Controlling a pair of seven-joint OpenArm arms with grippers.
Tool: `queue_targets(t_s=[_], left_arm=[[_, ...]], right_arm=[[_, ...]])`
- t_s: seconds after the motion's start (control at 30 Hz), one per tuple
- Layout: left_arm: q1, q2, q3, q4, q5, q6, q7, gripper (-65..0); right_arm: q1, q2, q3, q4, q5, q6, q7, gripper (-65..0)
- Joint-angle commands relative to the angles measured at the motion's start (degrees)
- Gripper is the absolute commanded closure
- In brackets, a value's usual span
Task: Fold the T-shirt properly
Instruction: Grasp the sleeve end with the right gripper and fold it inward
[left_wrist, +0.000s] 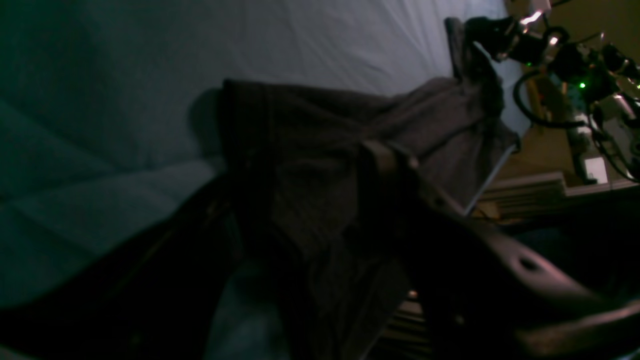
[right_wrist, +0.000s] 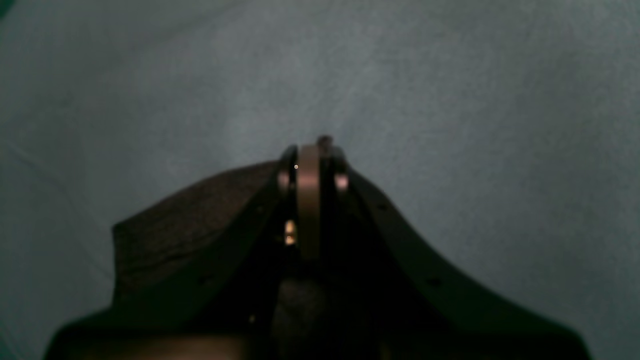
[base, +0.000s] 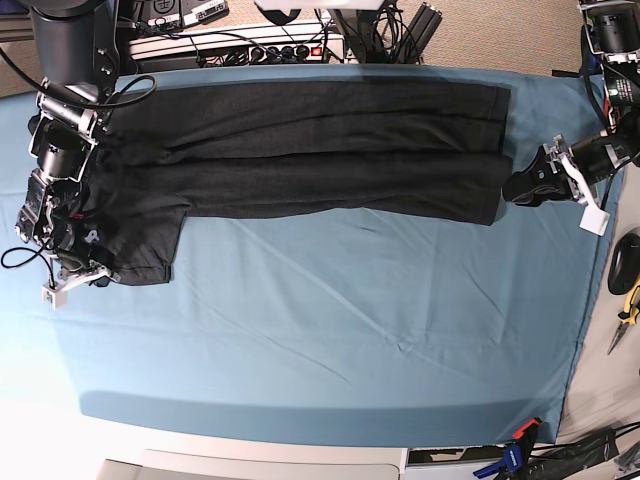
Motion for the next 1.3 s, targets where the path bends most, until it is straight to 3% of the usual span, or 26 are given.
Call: queue_targets(t_s=[0.0, 0.13, 0.3, 0.6, 0.93, 1.27], left_arm=[[-0.63, -1.27, -0.42, 0.81, -1.56, -0.49, -0.81, -27.3], [-0.66, -1.27, -0.42, 0.81, -1.56, -0.49, -0.81, -26.8], [-0.63, -1.27, -0.42, 0.81, -1.56, -0.49, -0.83, -26.8], [-0.66, -1.27, -0.42, 0.81, -1.56, -0.49, -0.83, -26.8], [-0.66, -1.27, -0.42, 0.83, -1.56, -0.49, -0.81, -26.8], [-0.63, -1.27, -0.42, 0.81, -1.56, -0.49, -0.81, -26.8]], right_arm=[[1.25, 0.87, -0.09, 1.64, 0.13, 0.31, -0.59, 0.0], [1.22, 0.87, -0.09, 5.51, 1.90, 5.46, -5.07, 0.0], [1.20, 0.87, -0.09, 11.61, 14.08, 11.71, -15.08, 0.0], [-3.43, 0.90, -0.09, 29.16, 32.28, 11.71, -32.74, 0.0], [-20.92, 0.90, -0.09, 47.28, 38.23, 11.71, -36.48, 0.0], [-42.07, 0.85, -0.09, 70.38, 38.27, 11.71, -36.65, 0.0]])
